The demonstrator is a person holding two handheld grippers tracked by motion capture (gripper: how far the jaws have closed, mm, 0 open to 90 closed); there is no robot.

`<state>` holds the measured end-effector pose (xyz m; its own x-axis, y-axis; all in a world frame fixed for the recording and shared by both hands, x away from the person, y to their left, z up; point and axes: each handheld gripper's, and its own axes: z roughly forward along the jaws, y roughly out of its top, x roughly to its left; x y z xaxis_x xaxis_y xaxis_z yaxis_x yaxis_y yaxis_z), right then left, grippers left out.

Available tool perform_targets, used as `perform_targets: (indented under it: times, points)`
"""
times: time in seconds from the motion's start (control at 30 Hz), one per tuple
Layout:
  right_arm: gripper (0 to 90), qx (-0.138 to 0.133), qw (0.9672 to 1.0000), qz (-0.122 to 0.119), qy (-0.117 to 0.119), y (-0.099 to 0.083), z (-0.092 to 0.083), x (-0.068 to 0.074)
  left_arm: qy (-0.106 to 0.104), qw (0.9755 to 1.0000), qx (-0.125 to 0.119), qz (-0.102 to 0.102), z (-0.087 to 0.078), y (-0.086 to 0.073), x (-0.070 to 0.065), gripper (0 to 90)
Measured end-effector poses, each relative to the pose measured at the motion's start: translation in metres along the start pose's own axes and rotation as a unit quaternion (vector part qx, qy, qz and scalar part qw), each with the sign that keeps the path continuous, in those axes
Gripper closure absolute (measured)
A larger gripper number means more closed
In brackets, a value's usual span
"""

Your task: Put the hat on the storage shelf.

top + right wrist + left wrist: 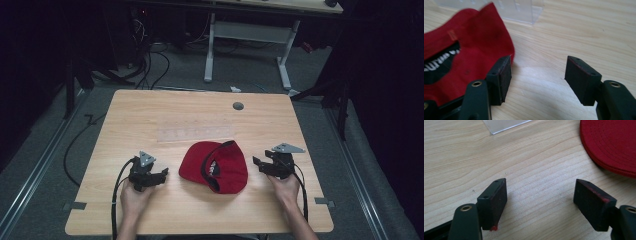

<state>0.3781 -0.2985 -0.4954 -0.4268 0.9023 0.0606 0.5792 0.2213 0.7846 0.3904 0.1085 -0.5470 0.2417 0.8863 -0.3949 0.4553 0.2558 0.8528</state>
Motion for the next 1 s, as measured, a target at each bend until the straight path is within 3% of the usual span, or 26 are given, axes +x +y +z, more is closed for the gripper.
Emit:
perform_targets:
  times: [0.3,0.5,0.7,1.0]
  points:
    - [33.4,-0.001,0.9982,-0.014,0.059,0.021,0.003,0.017,0.000,1.0000,0.000,0.000,0.000,0.000,0.000,27.1]
    - [32.3,0.002,0.9976,-0.016,0.067,0.031,0.015,0.021,0.000,1.0000,0.000,0.000,0.000,0.000,0.000,27.1]
    - [29.3,0.023,0.9958,-0.015,0.087,0.045,0.041,0.025,0.000,1.0000,0.000,0.000,0.000,0.000,0.000,27.0]
    - [26.8,0.038,0.9937,-0.013,0.105,0.048,0.065,0.029,0.000,1.0000,0.000,0.000,0.000,0.000,0.000,27.0]
